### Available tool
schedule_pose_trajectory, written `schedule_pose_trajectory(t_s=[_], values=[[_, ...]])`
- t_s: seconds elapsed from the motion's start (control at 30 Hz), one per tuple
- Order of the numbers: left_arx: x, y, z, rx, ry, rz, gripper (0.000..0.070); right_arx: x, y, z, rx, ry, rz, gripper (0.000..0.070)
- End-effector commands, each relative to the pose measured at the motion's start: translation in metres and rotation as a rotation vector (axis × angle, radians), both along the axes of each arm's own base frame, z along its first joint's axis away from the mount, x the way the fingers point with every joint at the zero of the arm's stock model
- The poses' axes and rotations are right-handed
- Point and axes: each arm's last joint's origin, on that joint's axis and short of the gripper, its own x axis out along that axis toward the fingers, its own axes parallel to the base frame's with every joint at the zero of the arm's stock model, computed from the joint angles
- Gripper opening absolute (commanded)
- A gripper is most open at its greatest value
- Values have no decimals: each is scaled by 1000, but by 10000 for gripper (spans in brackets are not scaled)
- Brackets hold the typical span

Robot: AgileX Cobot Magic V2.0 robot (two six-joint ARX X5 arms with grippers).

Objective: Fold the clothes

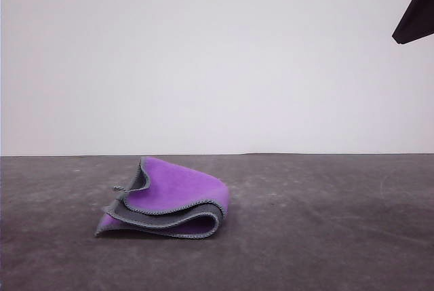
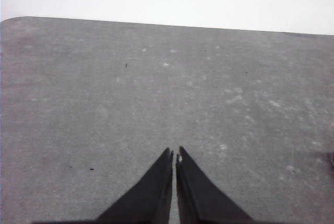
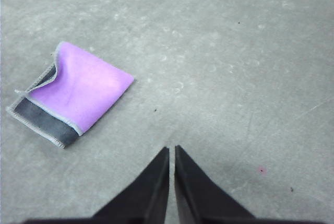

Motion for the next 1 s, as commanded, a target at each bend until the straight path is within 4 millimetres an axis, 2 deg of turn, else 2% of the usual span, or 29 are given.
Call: schedule_pose_trajectory(t_s=[0.0, 0.2, 0.37, 0.47, 0.73, 0.97], values=[[1, 0, -7, 10, 19, 2, 0, 0, 1, 3, 4, -14, 8, 15], [1, 0, -7, 9, 19, 2, 0, 0, 1, 3, 4, -15, 6, 15], [1, 0, -7, 9, 19, 2, 0, -1, -7, -1, -71, -86, 18, 15], [1, 0, -7, 9, 19, 2, 0, -3, -17, -13, -41, -138, -53, 15], [1, 0, -7, 10, 19, 2, 0, -13, -43, -59, 76, -362, -268, 15], [1, 0, -7, 10, 19, 2, 0, -20, -62, -91, 42, -424, -489, 15]])
